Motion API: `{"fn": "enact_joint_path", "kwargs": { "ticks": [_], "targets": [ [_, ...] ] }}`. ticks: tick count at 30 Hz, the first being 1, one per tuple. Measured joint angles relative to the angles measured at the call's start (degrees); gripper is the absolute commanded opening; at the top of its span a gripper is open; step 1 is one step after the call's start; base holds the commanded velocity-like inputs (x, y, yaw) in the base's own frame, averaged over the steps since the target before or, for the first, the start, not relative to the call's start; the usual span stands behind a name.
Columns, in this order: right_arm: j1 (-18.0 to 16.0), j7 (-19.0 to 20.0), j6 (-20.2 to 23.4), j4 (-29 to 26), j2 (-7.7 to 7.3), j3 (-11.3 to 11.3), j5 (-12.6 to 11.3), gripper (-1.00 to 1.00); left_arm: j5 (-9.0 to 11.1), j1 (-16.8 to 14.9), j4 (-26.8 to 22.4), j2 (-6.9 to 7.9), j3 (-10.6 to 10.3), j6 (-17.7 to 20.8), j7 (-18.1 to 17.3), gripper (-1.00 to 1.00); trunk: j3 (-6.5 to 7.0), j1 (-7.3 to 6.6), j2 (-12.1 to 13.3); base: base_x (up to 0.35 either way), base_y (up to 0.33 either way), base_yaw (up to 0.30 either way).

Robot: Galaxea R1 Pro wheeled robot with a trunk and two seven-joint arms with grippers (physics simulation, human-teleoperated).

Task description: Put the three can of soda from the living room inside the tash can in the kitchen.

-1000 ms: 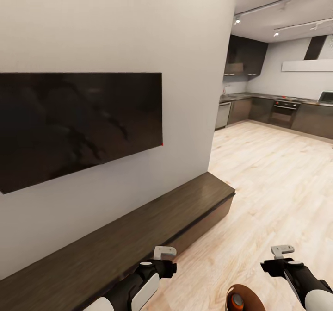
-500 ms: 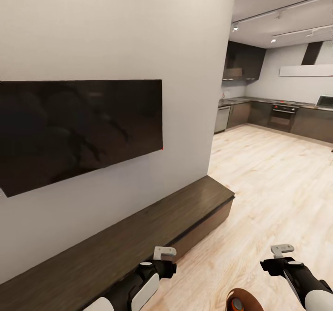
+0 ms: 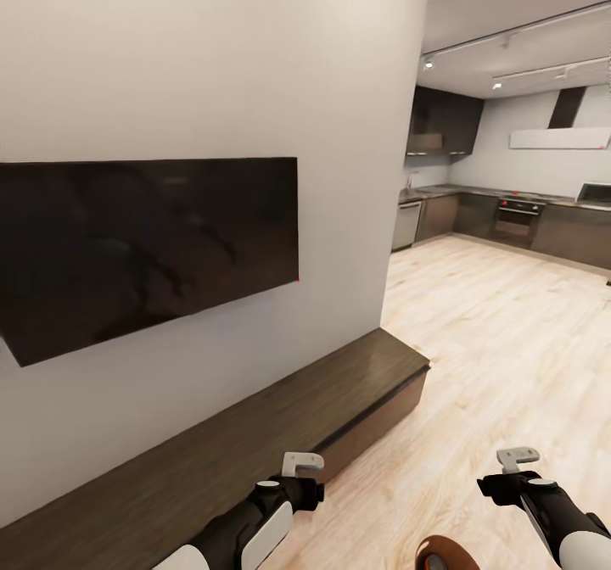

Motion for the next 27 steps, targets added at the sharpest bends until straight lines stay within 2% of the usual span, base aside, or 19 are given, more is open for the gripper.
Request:
{"fn": "enact_joint_path", "kwargs": {
  "ticks": [4, 27],
  "targets": [
    [0.0, 0.01, 0.03, 0.02, 0.0, 0.0, 0.0, 1.0, 0.0, 0.0, 0.0, 0.0, -0.02, 0.0, 0.0, 1.0, 1.09, -0.88, 1.6, 0.0, 0.0, 0.0],
    [0.0, 0.02, 0.07, 0.04, 0.02, 0.0, 0.0, 1.0, 0.0, 0.0, 0.0, 0.0, -0.11, 0.0, 0.0, 1.0, 3.2, -0.89, 1.63, 0.0, 0.0, 0.0]
  ]
}}
